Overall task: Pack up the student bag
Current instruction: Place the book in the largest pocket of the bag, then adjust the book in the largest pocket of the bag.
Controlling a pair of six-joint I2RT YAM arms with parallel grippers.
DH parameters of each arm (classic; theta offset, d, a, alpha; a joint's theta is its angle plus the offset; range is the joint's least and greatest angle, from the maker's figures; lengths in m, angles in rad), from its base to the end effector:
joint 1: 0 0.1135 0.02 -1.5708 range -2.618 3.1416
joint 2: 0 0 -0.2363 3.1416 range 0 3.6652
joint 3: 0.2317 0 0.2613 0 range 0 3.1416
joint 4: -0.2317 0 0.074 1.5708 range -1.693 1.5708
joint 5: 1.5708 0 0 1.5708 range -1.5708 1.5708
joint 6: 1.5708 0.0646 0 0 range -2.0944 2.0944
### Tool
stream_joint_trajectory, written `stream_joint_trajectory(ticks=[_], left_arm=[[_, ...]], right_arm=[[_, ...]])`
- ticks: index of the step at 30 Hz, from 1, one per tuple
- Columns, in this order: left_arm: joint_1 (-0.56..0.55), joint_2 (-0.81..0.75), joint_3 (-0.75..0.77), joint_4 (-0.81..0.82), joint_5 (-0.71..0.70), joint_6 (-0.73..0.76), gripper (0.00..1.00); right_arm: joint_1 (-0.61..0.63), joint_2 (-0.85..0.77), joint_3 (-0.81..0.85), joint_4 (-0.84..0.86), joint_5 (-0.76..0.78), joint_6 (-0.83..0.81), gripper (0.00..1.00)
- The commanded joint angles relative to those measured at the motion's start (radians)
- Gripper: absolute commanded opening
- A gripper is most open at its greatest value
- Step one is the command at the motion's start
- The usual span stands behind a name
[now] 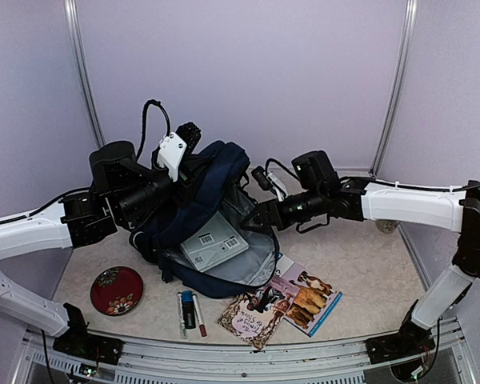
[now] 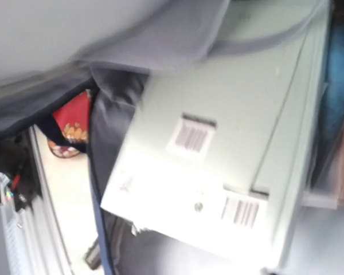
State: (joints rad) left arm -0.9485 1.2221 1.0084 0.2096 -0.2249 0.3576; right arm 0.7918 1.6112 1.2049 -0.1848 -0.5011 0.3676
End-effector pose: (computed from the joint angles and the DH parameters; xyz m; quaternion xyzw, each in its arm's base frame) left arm 0.2084 -0.2658 0.3397 0.3649 0.6073 -0.1281 0.6940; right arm 0.2557 0.3031 0.2314 -0.2940 0.8111 0.4327 0.2615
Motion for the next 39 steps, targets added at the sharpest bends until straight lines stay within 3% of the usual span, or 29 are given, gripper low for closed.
stream_joint_trajectory(ticks=[1,5,9,19,22,27,30,33,35,37,39], left_arm=[[0.005,-0.038,0.012,0.126,0.010,-0.019,0.00],[0.005,-0.038,0.014,0.129,0.019,-0.014,0.00],[0.005,-0.044,0.011,0.140,0.034,-0.008,0.00],[-0.008,-0.074,0.011,0.137,0.109,-0.024,0.00],[-0.007,-0.077,-0.017,0.146,0.098,-0.030,0.00],[-0.005,-0.071,-0.034,0.171,0.071,-0.051,0.00],[0.000,-0.059,-0.026,0.165,0.015,-0.058,0.00],[0.011,-0.052,-0.016,0.139,-0.030,-0.078,0.00],[0.021,-0.047,-0.020,0.129,-0.048,-0.092,0.00],[0.027,-0.034,-0.024,0.127,-0.067,-0.103,0.00],[0.031,-0.021,-0.029,0.129,-0.072,-0.110,0.00]], right_arm=[[0.029,0.043,-0.082,0.061,-0.027,0.027,0.54],[0.095,0.100,-0.084,0.062,-0.007,0.042,0.34],[0.117,0.167,-0.081,0.121,0.013,0.079,0.21],[0.116,0.513,0.332,0.101,0.073,0.069,0.17],[0.112,0.561,0.450,0.079,0.127,0.066,0.22],[0.089,0.596,0.506,0.022,0.199,0.071,0.30],[0.096,0.526,0.443,-0.014,0.174,-0.003,0.39],[0.123,0.349,0.282,-0.015,0.154,-0.094,0.53],[0.123,0.191,0.129,0.022,0.045,-0.120,0.61],[0.116,0.066,-0.009,0.124,-0.198,-0.108,0.71],[0.112,-0.012,-0.107,0.213,-0.336,-0.074,0.74]])
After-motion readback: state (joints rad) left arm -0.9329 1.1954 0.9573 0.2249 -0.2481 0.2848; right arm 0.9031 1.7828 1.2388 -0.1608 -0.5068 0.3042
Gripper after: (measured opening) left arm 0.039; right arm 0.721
